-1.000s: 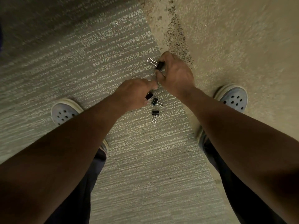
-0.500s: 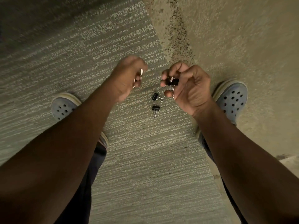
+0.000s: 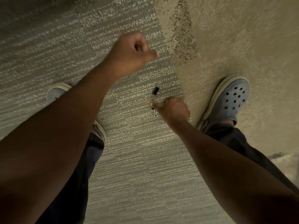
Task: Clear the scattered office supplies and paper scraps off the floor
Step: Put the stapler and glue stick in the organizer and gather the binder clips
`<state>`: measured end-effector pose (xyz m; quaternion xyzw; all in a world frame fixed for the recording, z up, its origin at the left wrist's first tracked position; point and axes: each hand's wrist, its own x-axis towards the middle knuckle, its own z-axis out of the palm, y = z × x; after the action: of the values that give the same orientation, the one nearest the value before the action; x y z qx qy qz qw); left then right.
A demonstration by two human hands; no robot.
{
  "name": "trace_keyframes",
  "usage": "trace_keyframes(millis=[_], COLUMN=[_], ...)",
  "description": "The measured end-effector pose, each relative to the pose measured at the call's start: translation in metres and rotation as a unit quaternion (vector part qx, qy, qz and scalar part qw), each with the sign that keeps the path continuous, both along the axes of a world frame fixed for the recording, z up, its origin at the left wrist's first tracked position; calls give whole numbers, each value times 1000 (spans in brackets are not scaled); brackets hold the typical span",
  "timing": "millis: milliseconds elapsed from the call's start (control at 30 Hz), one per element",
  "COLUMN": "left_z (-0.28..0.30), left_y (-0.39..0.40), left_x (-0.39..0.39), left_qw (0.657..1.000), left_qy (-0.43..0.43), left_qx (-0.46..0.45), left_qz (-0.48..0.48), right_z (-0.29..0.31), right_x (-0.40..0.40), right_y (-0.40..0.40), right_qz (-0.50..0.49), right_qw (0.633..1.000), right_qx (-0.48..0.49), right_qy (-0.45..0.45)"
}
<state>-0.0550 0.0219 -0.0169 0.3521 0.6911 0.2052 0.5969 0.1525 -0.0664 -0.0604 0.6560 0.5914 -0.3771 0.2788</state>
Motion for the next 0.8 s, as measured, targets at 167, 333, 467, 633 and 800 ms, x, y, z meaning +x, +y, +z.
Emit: trace_keyframes(millis=[167,333,467,633,800], left_z=[-18,-33,-42,-48,-34], left_y=[-37,-60,-69,-78,-78], left_x=[40,65,70,59,39], left_qw=[924,864,850,893,990], left_qy=[169,258,292,263,111], left_qx=[29,44,55,67,-37], left_qz=[-342,-429,-435,-359,-76], right_z=[2,5,8,5,11], right_x=[-13,-14,-11,-12,-14], right_y=[-13,-27,-30,-28,-19], right_qz=[-10,51,66,47,6], right_qw=[999,998,995,996,996], right_qx=[27,36,72,76,13], right_qy=[-35,-32,-13,14,85])
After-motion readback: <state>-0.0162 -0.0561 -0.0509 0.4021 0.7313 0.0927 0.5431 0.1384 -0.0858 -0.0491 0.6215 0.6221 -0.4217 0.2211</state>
